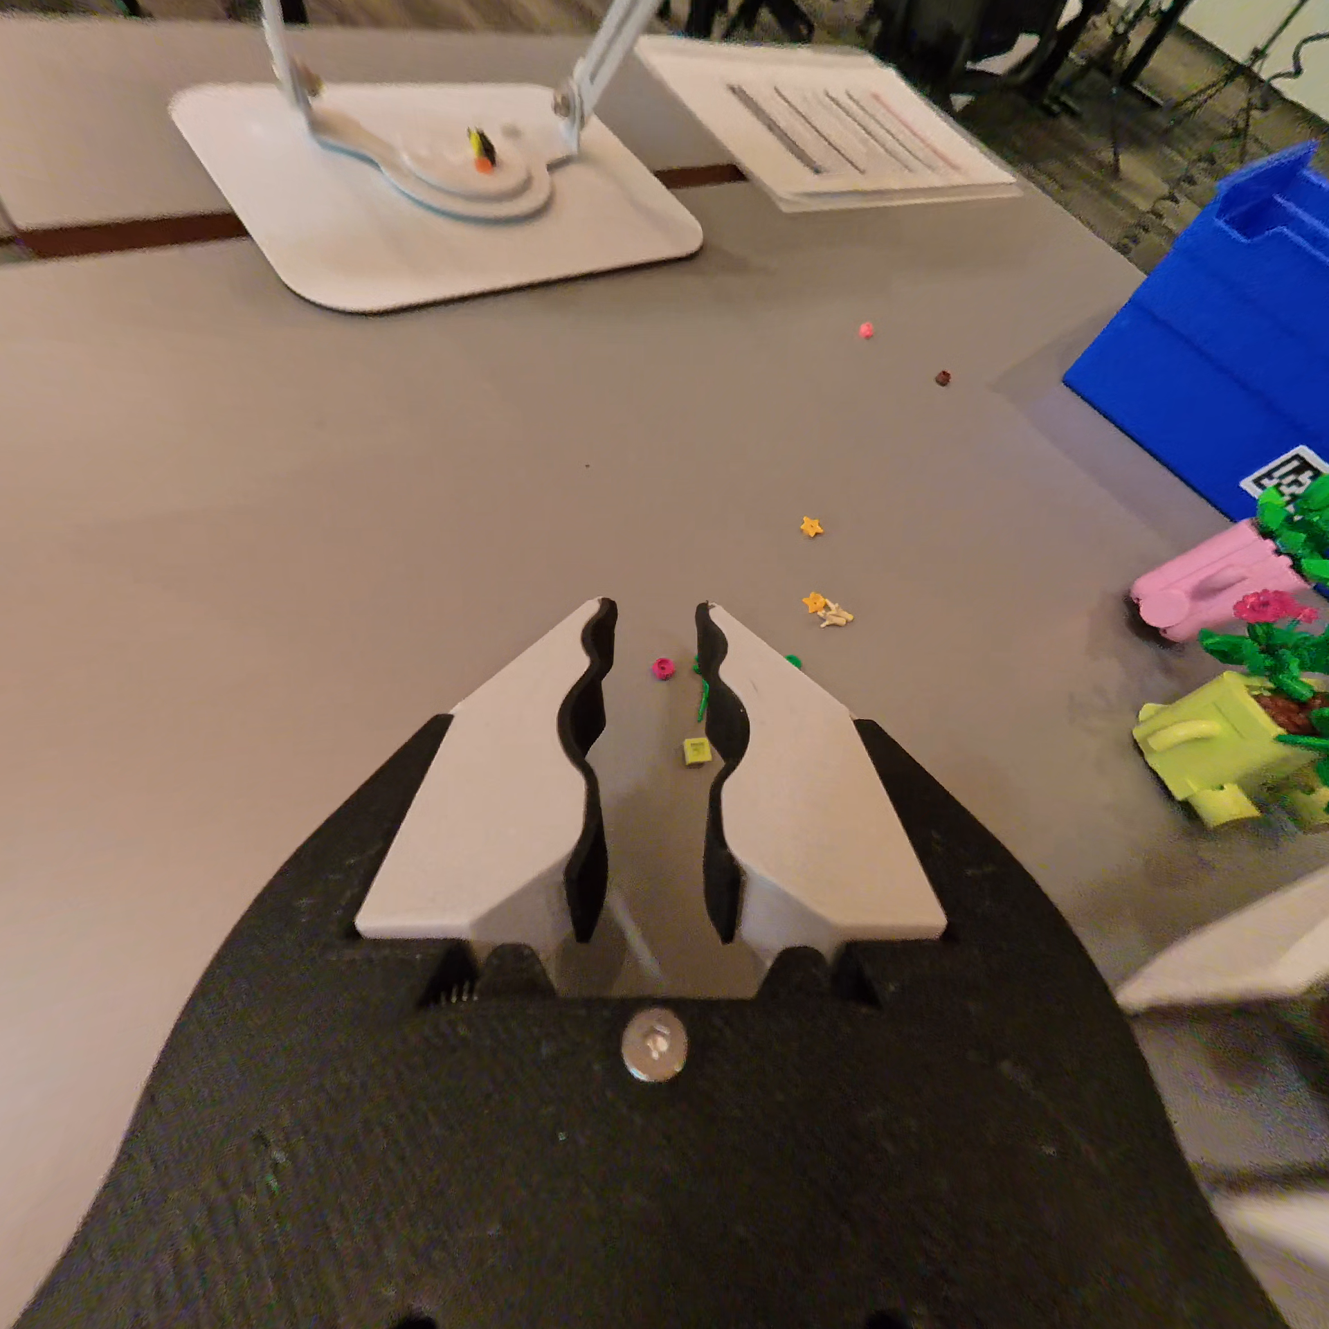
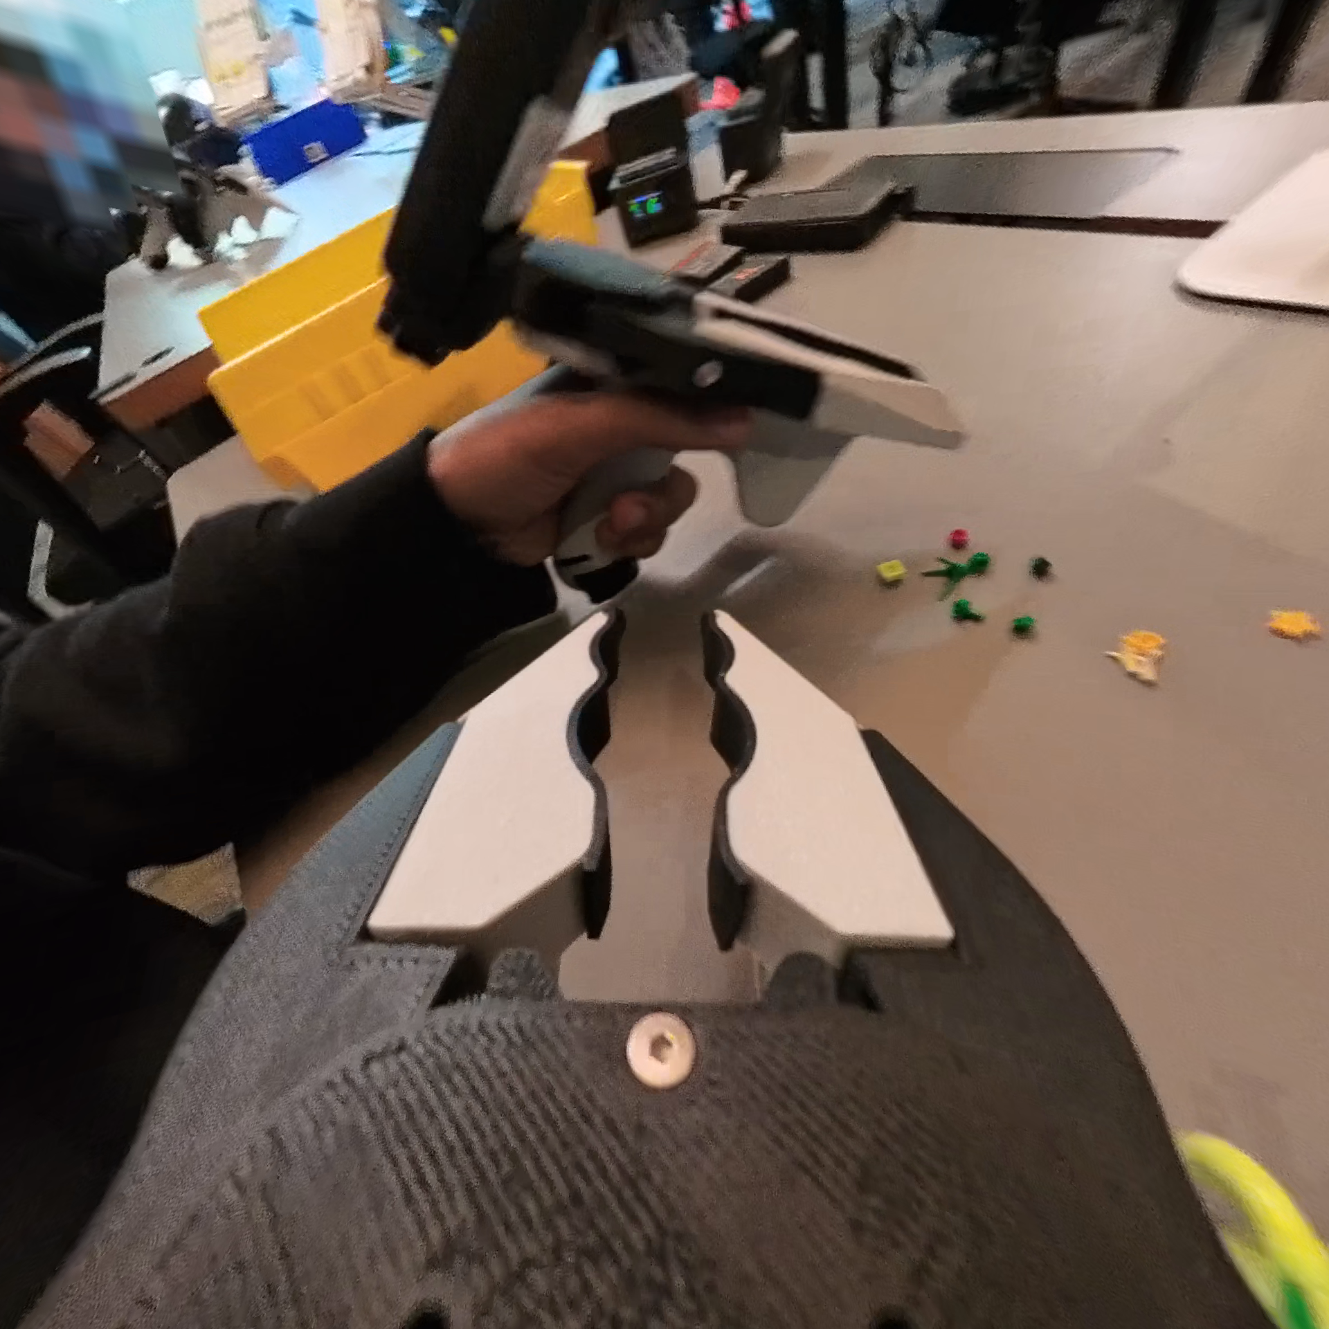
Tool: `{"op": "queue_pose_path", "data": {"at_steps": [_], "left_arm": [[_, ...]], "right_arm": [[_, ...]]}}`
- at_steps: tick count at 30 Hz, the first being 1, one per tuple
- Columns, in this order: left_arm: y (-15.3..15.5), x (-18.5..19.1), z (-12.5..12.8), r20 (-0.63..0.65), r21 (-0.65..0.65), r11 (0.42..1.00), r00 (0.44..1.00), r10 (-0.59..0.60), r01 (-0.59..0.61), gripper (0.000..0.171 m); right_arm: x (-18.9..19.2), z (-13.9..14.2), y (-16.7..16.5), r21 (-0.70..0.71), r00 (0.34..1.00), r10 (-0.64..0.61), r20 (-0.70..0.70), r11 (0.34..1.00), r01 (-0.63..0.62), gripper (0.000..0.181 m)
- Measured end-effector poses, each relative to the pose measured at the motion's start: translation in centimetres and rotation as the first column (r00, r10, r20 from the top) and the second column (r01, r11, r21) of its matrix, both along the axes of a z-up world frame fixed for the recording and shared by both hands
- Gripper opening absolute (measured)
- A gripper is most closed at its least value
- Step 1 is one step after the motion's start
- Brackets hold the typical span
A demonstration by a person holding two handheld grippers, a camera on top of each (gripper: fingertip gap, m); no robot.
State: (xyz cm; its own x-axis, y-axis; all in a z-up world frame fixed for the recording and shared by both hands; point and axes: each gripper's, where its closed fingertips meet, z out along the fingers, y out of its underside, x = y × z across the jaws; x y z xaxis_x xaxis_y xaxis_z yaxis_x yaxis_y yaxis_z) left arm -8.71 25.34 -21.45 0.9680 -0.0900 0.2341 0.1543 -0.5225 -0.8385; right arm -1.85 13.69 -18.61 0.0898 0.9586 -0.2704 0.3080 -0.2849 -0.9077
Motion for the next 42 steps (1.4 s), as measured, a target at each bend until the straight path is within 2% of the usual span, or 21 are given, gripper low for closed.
{"op": "queue_pose_path", "data": {"at_steps": [2, 3, 6, 8, 9, 11, 14, 16, 18, 22, 27, 31, 34, 37, 39, 42], "left_arm": [[-0.7, -0.2, 0.8, -0.042, 0.065, 0.998, 0.999, 0.014, -0.011, 0.018], [-0.9, -0.2, 1.6, -0.057, 0.129, 0.992, 0.998, 0.019, -0.012, 0.013], [-0.8, -0.7, 4.7, -0.056, 0.355, 0.933, 0.995, 0.085, -0.059, 0.001], [-0.8, 0.4, 5.0, -0.026, 0.384, 0.923, 0.999, 0.032, -0.02, 0.005], [-0.7, 0.6, 4.7, -0.026, 0.376, 0.927, 1.0, 0.018, -0.007, 0.008], [-0.7, 0.7, 4.3, -0.019, 0.371, 0.929, 1.0, 0.019, -0.011, 0.008], [-0.8, 0.7, 4.9, 0.018, 0.398, 0.917, 1.0, 0.01, -0.016, 0.008], [-0.9, 0.7, 5.4, 0.033, 0.408, 0.913, 0.999, 0.002, -0.016, 0.008], [-0.9, 0.5, 5.8, 0.041, 0.421, 0.907, 0.999, 0.008, -0.025, 0.008], [-0.8, 0.2, 5.1, 0.05, 0.402, 0.915, 0.999, 0.011, -0.03, 0.008], [-0.8, -0.4, 4.7, 0.086, 0.397, 0.917, 0.996, 0.013, -0.046, 0.008], [-0.7, -0.5, 4.6, 0.109, 0.39, 0.92, 0.994, 0.007, -0.05, 0.008], [-0.6, -0.4, 4.6, 0.111, 0.387, 0.921, 0.994, 0.003, -0.046, 0.008], [-0.5, -0.5, 4.6, 0.123, 0.385, 0.922, 0.992, 0.001, -0.049, 0.009], [-0.5, -0.6, 4.5, 0.139, 0.382, 0.923, 0.99, 0.001, -0.054, 0.009], [-0.5, -0.8, 4.5, 0.163, 0.379, 0.923, 0.987, 0.003, -0.065, 0.009]], "right_arm": [[0.9, 2.2, 1.8, 0.001, 0.998, -0.062, 0.019, 0.998, 0.062, 0.02], [1.7, 3.9, 3.2, 0.045, 0.995, -0.098, 0.019, 0.994, 0.097, 0.018], [4.6, 9.9, 9.7, 0.23, 0.971, -0.238, 0.015, 0.946, 0.228, 0.013], [6.4, 12.8, 14.9, 0.317, 0.95, -0.31, 0.045, 0.906, 0.281, 0.016], [7.2, 13.2, 17.7, 0.344, 0.936, -0.339, 0.099, 0.894, 0.287, 0.016], [8.5, 11.2, 22.8, 0.334, 0.891, -0.354, 0.285, 0.908, 0.254, 0.017], [9.9, 5.3, 26.5, 0.102, 0.795, -0.217, 0.566, 0.976, 0.193, 0.029], [10.2, 2.1, 27.1, -0.054, 0.757, -0.118, 0.642, 0.979, 0.198, 0.031], [10.4, -0.6, 27.8, -0.106, 0.703, -0.077, 0.707, 0.971, 0.213, 0.033], [11.2, -4.8, 29.5, -0.05, 0.547, -0.09, 0.832, 0.97, 0.236, 0.03], [12.2, -7.2, 30.3, -0.028, 0.438, -0.094, 0.894, 0.965, 0.262, 0.026], [12.2, -7.7, 30.6, -0.044, 0.452, -0.091, 0.887, 0.959, 0.279, 0.022], [12.3, -7.8, 30.9, -0.041, 0.46, -0.095, 0.883, 0.96, 0.277, 0.008], [12.4, -7.7, 30.3, -0.061, 0.464, -0.068, 0.883, 0.965, 0.257, 0.005], [12.2, -7.0, 29.7, -0.065, 0.476, -0.058, 0.878, 0.969, 0.239, 0.006], [10.2, -4.1, 27.5, -0.11, 0.552, -0.005, 0.834, 0.978, 0.175, 0.006]]}}
